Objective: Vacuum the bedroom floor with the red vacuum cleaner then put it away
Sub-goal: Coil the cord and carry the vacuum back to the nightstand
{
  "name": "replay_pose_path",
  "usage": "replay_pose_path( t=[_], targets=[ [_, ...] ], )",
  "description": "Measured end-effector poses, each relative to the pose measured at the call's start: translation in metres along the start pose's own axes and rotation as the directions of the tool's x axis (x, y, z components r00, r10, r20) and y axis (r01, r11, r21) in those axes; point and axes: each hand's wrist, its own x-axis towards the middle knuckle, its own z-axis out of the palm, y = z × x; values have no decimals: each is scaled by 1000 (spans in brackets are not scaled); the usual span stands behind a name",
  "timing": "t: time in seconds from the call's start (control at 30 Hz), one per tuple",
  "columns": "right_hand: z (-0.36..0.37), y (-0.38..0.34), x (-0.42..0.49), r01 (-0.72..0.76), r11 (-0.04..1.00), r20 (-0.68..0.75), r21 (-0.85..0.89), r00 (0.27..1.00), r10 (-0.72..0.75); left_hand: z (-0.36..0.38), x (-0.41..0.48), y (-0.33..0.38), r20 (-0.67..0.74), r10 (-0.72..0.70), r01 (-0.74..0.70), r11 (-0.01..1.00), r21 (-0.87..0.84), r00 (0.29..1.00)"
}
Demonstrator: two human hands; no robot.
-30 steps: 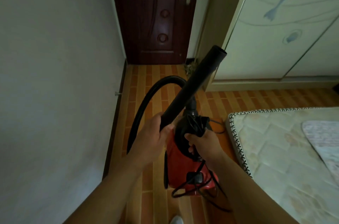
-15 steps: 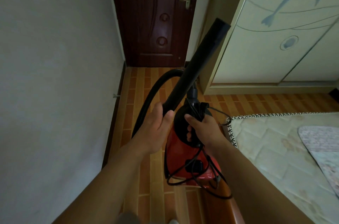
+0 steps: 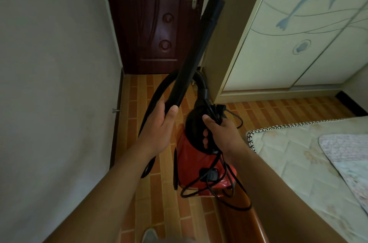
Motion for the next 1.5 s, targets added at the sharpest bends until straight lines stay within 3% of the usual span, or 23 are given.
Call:
replay_pose_path(
  t=[0.2, 0.43, 0.7, 0.93, 1.1, 1.23, 1.37, 1.5],
  targets=[
    [0, -10, 5, 15, 1000, -18, -6, 1000, -15, -1, 7, 10, 31, 6, -9, 996, 89, 1000],
    [-26, -7, -6, 30, 1000, -31, -1, 999, -30, 23, 1, 14, 61, -25, 21, 997, 73, 998],
    [-90, 9, -42, 13, 1000, -82, 18, 997, -11, 93, -22, 55, 116, -5, -8, 994, 110, 993],
    [-167, 22, -94, -20, 998, -219, 65, 975, 34, 176, -41, 93, 293, 74, -86, 996, 29, 953],
    [-215, 37, -126, -27, 993, -370, 118, 926, 69, 231, -48, 113, 431, 137, -144, 989, -18, 892],
    [-243, 53, -153, -36, 983, -528, 179, 840, 127, 276, -52, 127, 557, 190, -196, 979, -49, 809],
    [-261, 67, -191, -37, 967, -690, 251, 694, 206, 320, -63, 140, 713, 227, -214, 971, -110, 664],
    [-268, 74, -237, -1, 947, -807, 320, 524, 273, 355, -85, 156, 841, 288, -263, 948, -181, 458]
  ],
)
